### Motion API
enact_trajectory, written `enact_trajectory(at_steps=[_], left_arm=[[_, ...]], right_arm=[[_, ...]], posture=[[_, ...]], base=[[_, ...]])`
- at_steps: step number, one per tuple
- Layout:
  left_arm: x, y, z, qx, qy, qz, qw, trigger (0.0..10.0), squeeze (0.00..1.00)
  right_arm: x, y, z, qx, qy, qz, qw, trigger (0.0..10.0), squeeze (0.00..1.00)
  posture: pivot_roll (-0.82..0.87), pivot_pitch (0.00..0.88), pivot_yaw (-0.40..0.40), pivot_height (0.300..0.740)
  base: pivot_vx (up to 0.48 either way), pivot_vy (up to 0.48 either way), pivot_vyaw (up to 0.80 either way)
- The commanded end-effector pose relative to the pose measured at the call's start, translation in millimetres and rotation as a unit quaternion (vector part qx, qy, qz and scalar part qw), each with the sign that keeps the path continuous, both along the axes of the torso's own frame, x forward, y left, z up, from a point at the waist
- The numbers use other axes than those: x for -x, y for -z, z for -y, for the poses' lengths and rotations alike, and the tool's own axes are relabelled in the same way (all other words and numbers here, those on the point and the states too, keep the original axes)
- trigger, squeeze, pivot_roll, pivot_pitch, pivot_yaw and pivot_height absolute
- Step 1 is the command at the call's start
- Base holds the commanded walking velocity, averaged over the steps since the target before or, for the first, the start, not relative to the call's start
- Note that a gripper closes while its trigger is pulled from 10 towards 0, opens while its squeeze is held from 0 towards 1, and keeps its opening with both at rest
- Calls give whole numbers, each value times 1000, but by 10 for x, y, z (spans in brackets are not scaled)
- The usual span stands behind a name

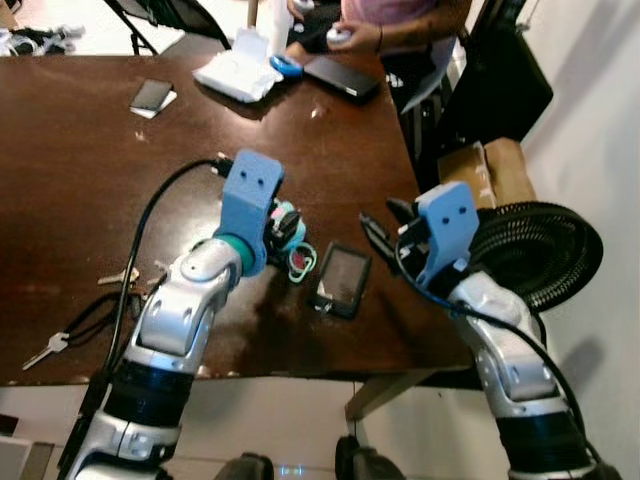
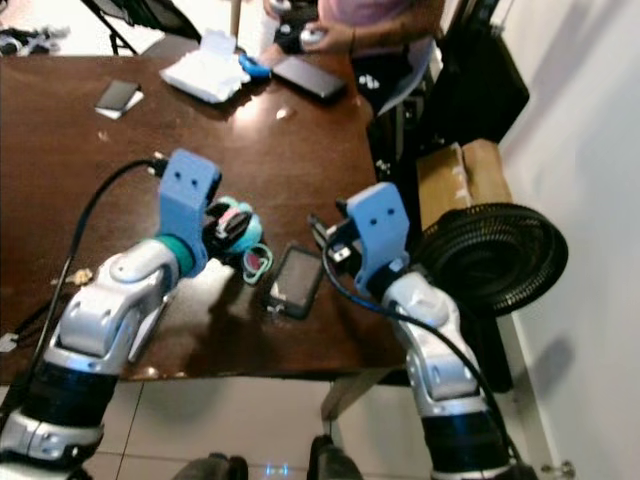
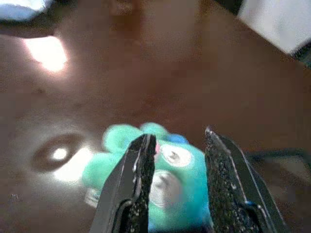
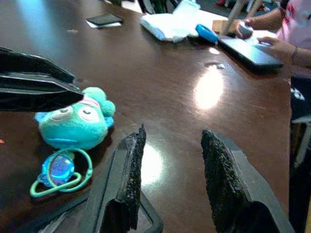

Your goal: Hang keys on a hook

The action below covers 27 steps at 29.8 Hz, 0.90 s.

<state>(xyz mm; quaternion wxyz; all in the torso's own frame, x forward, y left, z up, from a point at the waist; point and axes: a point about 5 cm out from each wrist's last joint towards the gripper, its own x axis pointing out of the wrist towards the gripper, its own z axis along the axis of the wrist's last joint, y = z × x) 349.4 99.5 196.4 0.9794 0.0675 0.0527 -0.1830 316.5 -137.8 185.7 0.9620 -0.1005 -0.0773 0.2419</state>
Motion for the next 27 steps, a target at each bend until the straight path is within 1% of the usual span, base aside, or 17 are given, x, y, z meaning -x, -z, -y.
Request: enact_trajectory(at_steps=[1, 2, 3, 4, 7, 8, 9, 10, 14, 16, 21, 22, 23, 24, 25, 26, 27], left_arm=[[-69, 62, -49, -12, -21, -10, 1000, 10000, 0], [-158, 101, -81, -29, -37, -18, 999, 10000, 0], [-158, 101, -81, -29, -37, -18, 999, 10000, 0], [-217, 163, -126, -47, -50, -29, 997, 10000, 0], [-246, 212, -170, -57, -56, -42, 996, 10000, 0], [-260, 240, -205, -63, -58, -52, 995, 10000, 204], [-260, 240, -205, -63, -58, -52, 995, 10000, 204], [-257, 244, -212, -56, -51, -63, 995, 10000, 1000], [-245, 219, -191, -25, -35, -79, 996, 10000, 1000], [-255, 193, -165, 5, -24, -91, 996, 10000, 1000], [-268, 167, -144, 29, -15, -98, 995, 10000, 1000], [-263, 74, -97, 67, 7, -95, 993, 10000, 1000], [-263, 74, -97, 67, 7, -95, 993, 10000, 1000], [-252, 14, -72, 87, 19, -91, 992, 10000, 1000], [-252, 14, -72, 87, 19, -91, 992, 10000, 1000], [-222, -67, -30, 113, 42, -88, 989, 10000, 1000], [-222, -67, -30, 113, 42, -88, 989, 10000, 1000]], right_arm=[[3, 68, -24, 2, -1, -10, 1000, 10000, 0], [-2, 91, -39, 1, -2, -13, 1000, 10000, 0], [-2, 91, -39, 1, -2, -13, 1000, 10000, 0], [-5, 106, -46, 1, -2, -16, 1000, 10000, 0], [0, 118, -46, 2, -3, -20, 1000, 10000, 0], [4, 131, -37, 2, -2, -24, 1000, 10000, 0], [4, 131, -37, 2, -2, -24, 1000, 10000, 0], [6, 144, -26, 3, 0, -27, 1000, 10000, 0], [2, 161, -17, 2, 4, -30, 1000, 10000, 0], [-4, 172, -19, 0, 6, -31, 1000, 10000, 0], [-7, 181, -24, -1, 7, -32, 999, 10000, 0], [-10, 187, -17, -2, 9, -33, 999, 10000, 0], [-10, 187, -17, -2, 9, -33, 999, 10000, 0], [-11, 189, -13, -2, 10, -33, 999, 10000, 0], [-11, 189, -13, -2, 10, -33, 999, 10000, 0], [-11, 191, -10, -2, 11, -33, 999, 10000, 0], [-11, 191, -10, -2, 11, -33, 999, 10000, 0]], posture=[[67, 142, 79, 740], [66, 143, 79, 740], [66, 143, 79, 740], [63, 144, 79, 740], [63, 145, 79, 740], [66, 147, 79, 740], [66, 147, 79, 740], [70, 149, 80, 740], [75, 151, 81, 740], [78, 153, 79, 740], [78, 154, 79, 740], [79, 155, 78, 740], [79, 155, 78, 740], [79, 155, 78, 740], [79, 155, 78, 740], [79, 155, 79, 740], [79, 155, 79, 740]], base=[[0, 0, 0], [0, 0, 0], [0, 0, 0], [0, 0, 0], [0, 0, 0], [0, 0, 0], [0, 0, 0], [0, 0, 0], [0, 0, 0], [0, 0, 0], [0, 0, 0], [0, 0, 0], [0, 0, 0], [0, 0, 0], [0, 0, 0], [0, 0, 0], [0, 0, 0]])
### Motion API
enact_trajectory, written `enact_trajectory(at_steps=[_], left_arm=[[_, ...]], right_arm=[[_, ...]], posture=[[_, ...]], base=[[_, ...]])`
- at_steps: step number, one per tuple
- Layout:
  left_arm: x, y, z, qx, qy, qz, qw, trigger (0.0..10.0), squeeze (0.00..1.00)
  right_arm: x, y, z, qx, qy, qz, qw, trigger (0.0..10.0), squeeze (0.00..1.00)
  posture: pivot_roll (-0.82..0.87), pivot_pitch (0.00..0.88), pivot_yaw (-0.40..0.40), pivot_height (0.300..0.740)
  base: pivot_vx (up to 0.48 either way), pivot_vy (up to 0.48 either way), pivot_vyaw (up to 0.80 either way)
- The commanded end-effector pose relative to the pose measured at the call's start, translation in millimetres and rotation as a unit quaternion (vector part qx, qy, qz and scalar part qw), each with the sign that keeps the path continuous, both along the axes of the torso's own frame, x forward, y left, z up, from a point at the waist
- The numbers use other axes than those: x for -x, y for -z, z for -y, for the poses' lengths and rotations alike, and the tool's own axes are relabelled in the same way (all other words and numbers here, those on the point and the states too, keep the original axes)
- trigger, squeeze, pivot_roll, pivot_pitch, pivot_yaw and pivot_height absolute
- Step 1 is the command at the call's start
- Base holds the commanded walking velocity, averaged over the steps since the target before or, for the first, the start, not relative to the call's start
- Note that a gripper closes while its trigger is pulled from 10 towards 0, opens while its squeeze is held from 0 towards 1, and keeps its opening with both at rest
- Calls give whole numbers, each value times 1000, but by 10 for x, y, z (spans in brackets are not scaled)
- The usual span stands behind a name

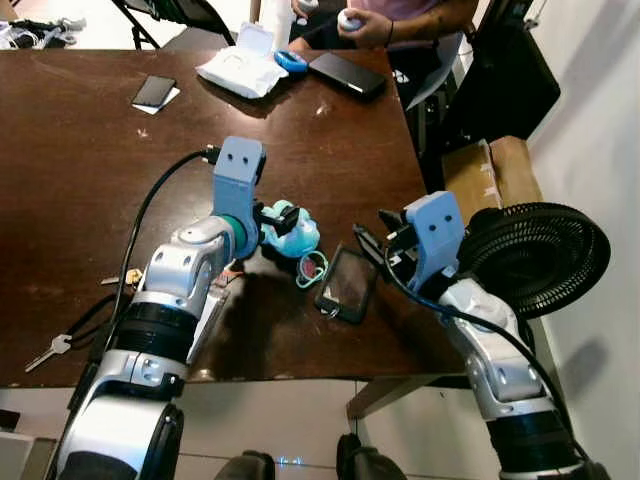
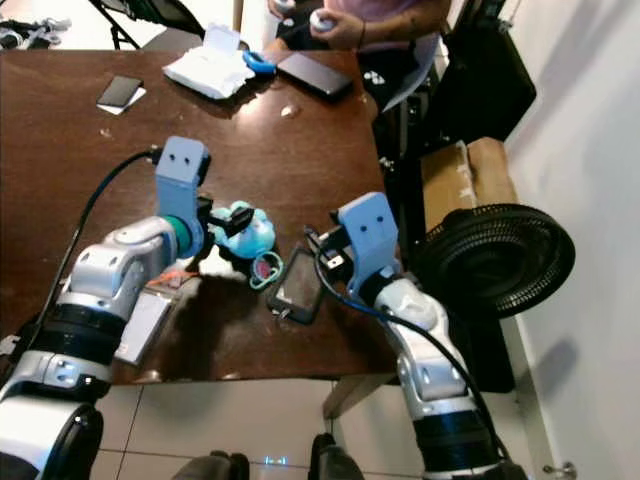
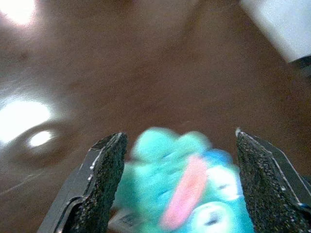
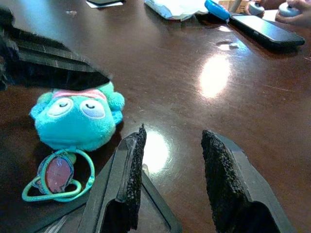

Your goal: Hang keys on a hook

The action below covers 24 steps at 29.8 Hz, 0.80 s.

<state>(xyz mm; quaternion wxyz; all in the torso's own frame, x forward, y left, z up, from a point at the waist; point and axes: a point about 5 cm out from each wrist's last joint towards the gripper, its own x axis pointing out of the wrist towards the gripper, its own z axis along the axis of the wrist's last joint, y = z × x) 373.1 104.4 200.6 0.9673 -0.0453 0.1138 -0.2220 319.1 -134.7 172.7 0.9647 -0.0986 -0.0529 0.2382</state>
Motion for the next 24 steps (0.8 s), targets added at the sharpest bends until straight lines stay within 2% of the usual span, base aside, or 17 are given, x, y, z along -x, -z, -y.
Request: enact_trajectory(at_steps=[1, 3, 4, 7, 8, 9, 10, 13, 14, 15, 16, 18, 19, 20, 21, 23, 24], left_arm=[[69, -97, 67, 31, 34, 4, 999, 10000, 1000], [69, -97, 67, 31, 34, 4, 999, 10000, 1000], [216, -160, 150, 47, 75, 12, 996, 10000, 737], [216, -160, 150, 47, 75, 12, 996, 10000, 737], [274, -162, 173, 50, 87, 13, 995, 10000, 737], [274, -162, 173, 50, 87, 13, 995, 10000, 737], [388, 66, 203, 39, 80, -18, 996, 10000, 337], [413, 145, 207, 36, 75, -29, 996, 10000, 337], [426, 187, 209, 35, 72, -37, 996, 10000, 204], [426, 187, 209, 35, 72, -37, 996, 10000, 204], [419, 250, 191, 33, 61, -45, 997, 10000, 0], [419, 250, 191, 33, 61, -45, 997, 10000, 0], [396, 503, 88, 14, 16, -81, 997, 10000, 0], [396, 503, 88, 14, 16, -81, 997, 10000, 0], [406, 741, -3, -18, -26, -112, 993, 10000, 0], [406, 741, -3, -18, -26, -112, 993, 10000, 0], [425, 794, -26, -40, -38, -115, 992, 10000, 0]], right_arm=[[16, 63, 22, -6, 5, -10, 1000, 10000, 0], [16, 63, 22, -6, 5, -10, 1000, 10000, 0], [19, 66, 21, -7, 6, -10, 1000, 10000, 0], [19, 66, 21, -7, 6, -10, 1000, 10000, 0], [21, 67, 21, -8, 7, -10, 1000, 10000, 0], [21, 67, 21, -8, 7, -10, 1000, 10000, 0], [25, 78, 1, -9, 4, -11, 1000, 10000, 0], [26, 80, -7, -9, 3, -12, 1000, 10000, 0], [26, 81, -11, -9, 2, -12, 1000, 10000, 0], [26, 81, -11, -9, 2, -12, 1000, 10000, 0], [24, 78, -14, -9, 1, -12, 1000, 10000, 0], [24, 78, -14, -9, 1, -12, 1000, 10000, 0], [23, 73, -10, -9, 1, -11, 1000, 10000, 0], [23, 73, -10, -9, 1, -11, 1000, 10000, 0], [28, 72, -1, -9, 2, -12, 1000, 10000, 0], [28, 72, -1, -9, 2, -12, 1000, 10000, 0], [30, 73, 3, -9, 2, -12, 1000, 10000, 0]], posture=[[80, 156, 79, 740], [80, 156, 79, 740], [85, 157, 83, 740], [85, 157, 83, 740], [85, 157, 83, 740], [85, 157, 83, 740], [95, 163, 79, 740], [95, 164, 79, 740], [95, 164, 79, 740], [95, 164, 79, 740], [96, 166, 76, 740], [96, 166, 76, 740], [90, 169, 76, 740], [90, 169, 76, 740], [90, 172, 76, 740], [90, 172, 76, 740], [90, 172, 76, 740]], base=[[0, 0, 0], [0, 0, 0], [0, 0, 0], [0, 0, 0], [0, 0, 0], [0, 0, 0], [0, 0, 0], [0, 0, 0], [0, 0, 0], [0, 0, 0], [0, 0, 0], [0, 0, 0], [0, 0, 0], [0, 0, 0], [0, 0, 0], [0, 0, 0], [0, 0, 0]])
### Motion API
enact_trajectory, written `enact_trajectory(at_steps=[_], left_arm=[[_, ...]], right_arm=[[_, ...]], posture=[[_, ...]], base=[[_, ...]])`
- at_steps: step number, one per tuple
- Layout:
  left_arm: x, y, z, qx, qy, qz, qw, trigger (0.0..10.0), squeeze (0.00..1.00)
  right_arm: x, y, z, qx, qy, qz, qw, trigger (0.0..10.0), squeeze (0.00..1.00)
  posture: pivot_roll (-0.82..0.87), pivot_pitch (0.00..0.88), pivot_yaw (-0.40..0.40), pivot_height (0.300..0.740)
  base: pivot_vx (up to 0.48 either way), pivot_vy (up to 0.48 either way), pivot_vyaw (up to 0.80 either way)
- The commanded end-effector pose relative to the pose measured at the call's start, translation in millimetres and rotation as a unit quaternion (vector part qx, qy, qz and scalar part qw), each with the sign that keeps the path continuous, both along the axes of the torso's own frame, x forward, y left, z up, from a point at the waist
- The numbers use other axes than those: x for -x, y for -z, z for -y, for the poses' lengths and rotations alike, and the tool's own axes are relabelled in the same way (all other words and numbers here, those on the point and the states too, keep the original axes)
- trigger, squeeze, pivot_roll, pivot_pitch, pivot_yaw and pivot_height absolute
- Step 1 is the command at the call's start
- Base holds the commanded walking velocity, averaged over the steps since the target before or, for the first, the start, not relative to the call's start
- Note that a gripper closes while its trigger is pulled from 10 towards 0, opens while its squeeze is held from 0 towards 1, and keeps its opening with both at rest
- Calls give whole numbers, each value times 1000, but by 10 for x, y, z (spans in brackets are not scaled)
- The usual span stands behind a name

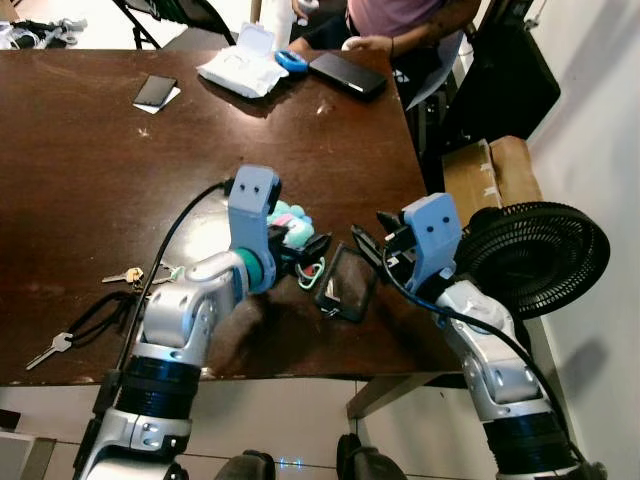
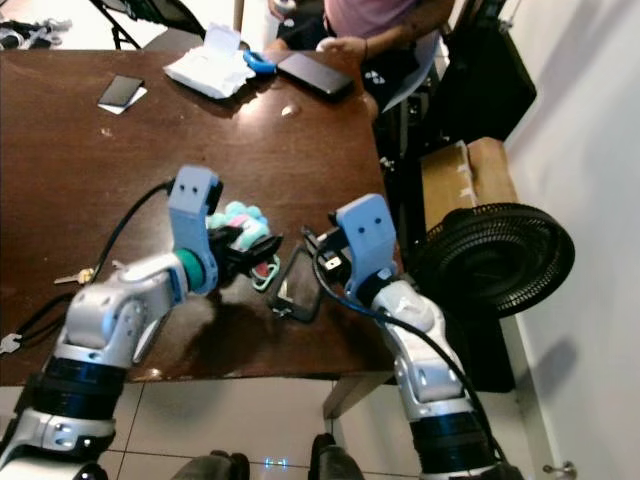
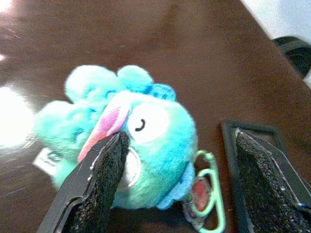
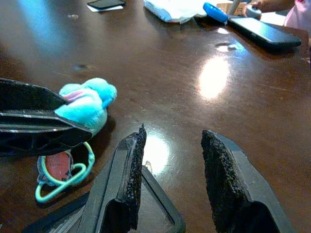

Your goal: Hang keys on a hook

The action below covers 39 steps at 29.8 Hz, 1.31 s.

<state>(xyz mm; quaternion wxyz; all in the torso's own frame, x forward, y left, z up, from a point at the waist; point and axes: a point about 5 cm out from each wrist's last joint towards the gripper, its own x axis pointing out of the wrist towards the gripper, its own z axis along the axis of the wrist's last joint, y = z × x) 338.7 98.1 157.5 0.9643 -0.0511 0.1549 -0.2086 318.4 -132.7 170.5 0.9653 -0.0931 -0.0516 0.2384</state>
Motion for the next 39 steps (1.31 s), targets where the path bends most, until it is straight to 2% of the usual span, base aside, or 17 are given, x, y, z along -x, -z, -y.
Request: enact_trajectory(at_steps=[1, 3, 4, 5, 7, 12, 13, 14, 26, 30, 33, 39], left_arm=[[89, 396, -104, -63, -41, -71, 995, 10000, 0], [89, 396, -104, -63, -41, -71, 995, 10000, 0], [83, 407, -114, -77, -63, -70, 993, 10000, 0], [83, 407, -114, -77, -63, -70, 993, 10000, 0], [42, 391, -153, -97, -127, -60, 985, 10000, 0], [30, 380, -172, -105, -148, -55, 982, 10000, 0], [21, 372, -198, -113, -166, -51, 978, 6000, 0], [16, 367, -232, -121, -177, -47, 976, 0, 0], [-22, 341, -364, -138, -224, -27, 964, 0, 0], [-42, 265, -414, -133, -247, -12, 960, 0, 0], [-63, 92, -454, -120, -283, 24, 951, 0, 0], [-71, -71, -511, -114, -314, 58, 941, 0, 0]], right_arm=[[24, 52, 25, -4, 3, -10, 1000, 10000, 0], [24, 52, 25, -4, 3, -10, 1000, 10000, 0], [24, 53, 22, -4, 2, -10, 1000, 10000, 0], [24, 53, 22, -4, 2, -10, 1000, 10000, 0], [21, 50, 2, -5, 1, -10, 1000, 10000, 0], [20, 47, -4, -6, 0, -9, 1000, 10000, 0], [19, 43, -6, -6, 0, -8, 1000, 10000, 0], [20, 41, 2, -7, 1, -8, 1000, 10000, 0], [18, 47, -6, -9, 2, -8, 1000, 10000, 0], [11, 46, -18, -10, 0, -7, 1000, 10000, 0], [14, 49, -19, -10, 0, -7, 1000, 10000, 0], [16, 50, -27, -10, -2, -8, 1000, 10000, 0]], posture=[[91, 174, 76, 740], [91, 174, 76, 740], [93, 174, 76, 740], [93, 174, 76, 740], [92, 174, 75, 740], [91, 174, 75, 740], [90, 175, 78, 740], [89, 176, 80, 740], [99, 172, 80, 740], [100, 170, 79, 740], [99, 168, 78, 740], [99, 164, 77, 740]], base=[[0, 0, 0], [0, 0, 0], [0, 0, 0], [0, 0, 0], [0, 0, 0], [0, 0, 0], [0, 0, 0], [0, 0, 0], [0, 0, 0], [0, 0, 0], [0, 0, 0], [0, 0, 0]])
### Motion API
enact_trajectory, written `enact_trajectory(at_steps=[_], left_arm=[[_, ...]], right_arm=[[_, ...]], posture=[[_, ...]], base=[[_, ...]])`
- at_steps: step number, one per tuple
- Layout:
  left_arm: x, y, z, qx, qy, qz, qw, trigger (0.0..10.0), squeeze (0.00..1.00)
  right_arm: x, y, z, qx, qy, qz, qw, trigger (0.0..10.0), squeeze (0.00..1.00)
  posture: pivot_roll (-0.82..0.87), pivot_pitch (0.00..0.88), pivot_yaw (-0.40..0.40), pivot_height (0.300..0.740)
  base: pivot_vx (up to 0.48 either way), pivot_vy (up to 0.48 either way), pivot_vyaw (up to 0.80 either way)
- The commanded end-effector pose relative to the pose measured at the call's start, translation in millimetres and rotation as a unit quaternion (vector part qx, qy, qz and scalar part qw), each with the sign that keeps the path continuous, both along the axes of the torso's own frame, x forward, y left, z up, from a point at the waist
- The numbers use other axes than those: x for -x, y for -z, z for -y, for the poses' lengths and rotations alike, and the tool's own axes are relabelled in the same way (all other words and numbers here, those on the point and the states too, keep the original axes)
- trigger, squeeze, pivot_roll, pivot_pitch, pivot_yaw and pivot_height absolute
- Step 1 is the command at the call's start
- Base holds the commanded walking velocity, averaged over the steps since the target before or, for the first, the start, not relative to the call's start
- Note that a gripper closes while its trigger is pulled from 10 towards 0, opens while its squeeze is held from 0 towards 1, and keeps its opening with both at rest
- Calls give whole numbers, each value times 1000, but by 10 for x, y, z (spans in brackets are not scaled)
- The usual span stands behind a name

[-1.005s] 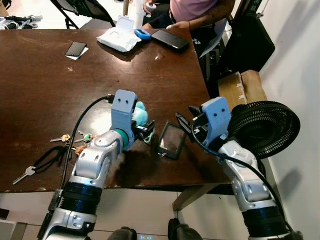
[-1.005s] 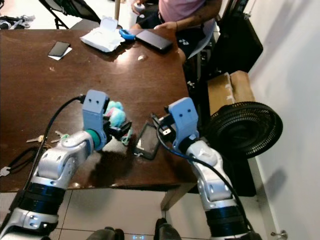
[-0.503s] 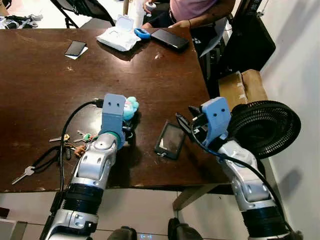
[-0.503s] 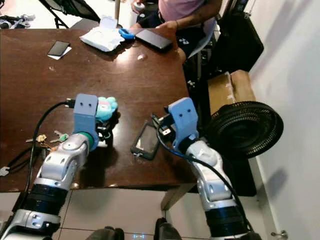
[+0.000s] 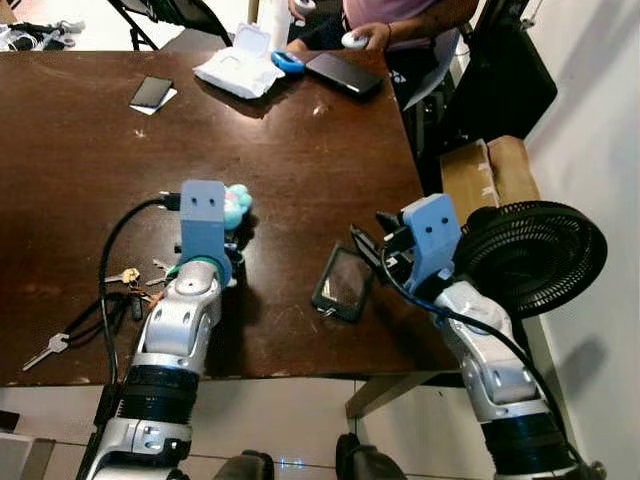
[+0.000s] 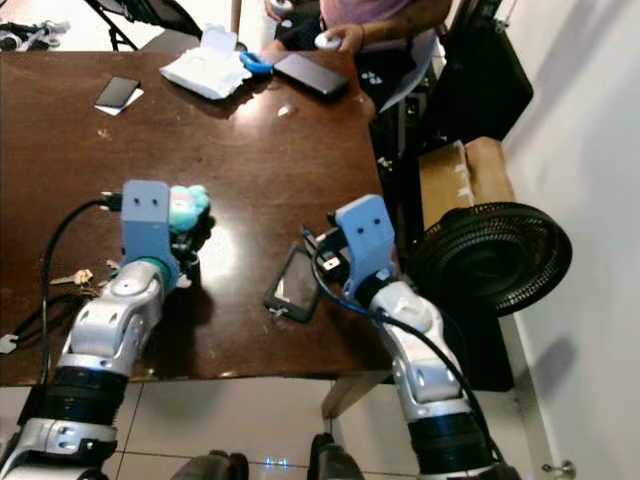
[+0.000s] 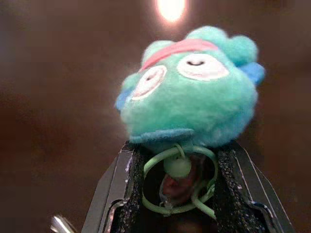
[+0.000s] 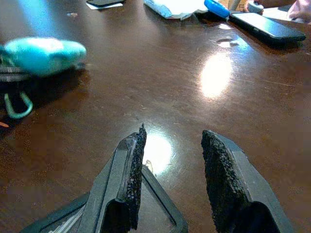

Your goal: Hang keys on a hook

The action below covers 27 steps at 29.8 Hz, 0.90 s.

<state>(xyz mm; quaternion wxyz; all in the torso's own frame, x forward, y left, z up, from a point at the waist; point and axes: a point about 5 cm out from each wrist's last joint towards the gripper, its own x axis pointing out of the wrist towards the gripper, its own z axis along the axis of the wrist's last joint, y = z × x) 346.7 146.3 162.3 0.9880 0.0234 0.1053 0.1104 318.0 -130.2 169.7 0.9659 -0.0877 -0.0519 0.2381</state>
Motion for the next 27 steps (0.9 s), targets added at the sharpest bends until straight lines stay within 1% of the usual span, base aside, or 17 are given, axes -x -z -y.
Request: enact_trajectory(at_steps=[1, 3, 4, 5, 6, 7, 11, 13, 14, 16, 17, 18, 22, 23, 25, 26, 27], left_arm=[[10, -97, -47, -12, -16, 27, 999, 0, 0], [27, -248, -64, -15, -21, 66, 997, 0, 0], [27, -248, -64, -15, -21, 66, 997, 0, 0], [45, -343, -53, -9, -14, 91, 996, 4824, 0], [71, -453, -27, -4, -1, 119, 993, 10000, 0], [100, -552, 4, 2, 14, 143, 990, 10000, 0], [130, -639, 37, 6, 28, 162, 986, 10000, 0], [199, -750, 20, -15, 10, 189, 982, 10000, 0], [199, -750, 20, -15, 10, 189, 982, 10000, 0], [287, -780, -113, 15, -47, 203, 978, 10000, 0], [287, -780, -113, 15, -47, 203, 978, 10000, 0], [334, -805, -167, 17, -58, 216, 974, 10000, 0], [381, -832, -203, 17, -61, 229, 971, 10000, 0], [453, -822, -256, -8, -49, 238, 970, 10000, 0], [453, -822, -256, -8, -49, 238, 970, 10000, 0], [532, -784, -296, -40, -30, 240, 969, 10000, 0], [613, -711, -333, -59, -16, 233, 971, 10000, 0]], right_arm=[[13, 41, -5, -5, -2, -6, 1000, 10000, 0], [15, 38, -8, -5, -2, -5, 1000, 10000, 0], [15, 38, -8, -5, -2, -5, 1000, 10000, 0], [18, 38, -9, -6, -2, -5, 1000, 10000, 0], [23, 39, -10, -6, -2, -4, 1000, 10000, 0], [26, 40, -11, -7, -2, -4, 1000, 10000, 0], [28, 41, -11, -8, -1, -5, 1000, 10000, 0], [25, 22, -43, -14, -2, -2, 1000, 10000, 0], [25, 22, -43, -14, -2, -2, 1000, 10000, 0], [32, -45, -109, -36, 1, 11, 999, 10000, 0], [32, -45, -109, -36, 1, 11, 999, 10000, 0], [34, -84, -126, -51, 8, 18, 998, 10000, 0], [38, -115, -135, -65, 13, 24, 998, 10000, 0], [51, -159, -129, -90, 26, 35, 995, 10000, 0], [51, -159, -129, -90, 26, 35, 995, 10000, 0], [70, -189, -120, -112, 39, 46, 992, 10000, 0], [101, -201, -114, -126, 50, 55, 989, 10000, 0]], posture=[[97, 162, 78, 740], [97, 160, 78, 740], [97, 160, 78, 740], [96, 159, 77, 740], [99, 157, 76, 740], [99, 157, 76, 740], [99, 157, 76, 740], [104, 154, 74, 740], [104, 154, 74, 740], [104, 152, 73, 740], [104, 152, 73, 740], [104, 152, 72, 740], [109, 151, 70, 740], [118, 145, 67, 740], [118, 145, 67, 740], [118, 138, 66, 740], [120, 124, 63, 740]], base=[[0, 0, 0], [0, 0, 0], [0, 0, 0], [0, 0, 0], [0, 0, 0], [0, 0, 0], [0, 0, 0], [0, 0, 0], [0, 0, 0], [0, 0, 0], [0, 0, 0], [0, 0, 0], [0, 0, 0], [0, 0, 0], [0, 0, 0], [0, 0, 0], [0, 0, 0]])
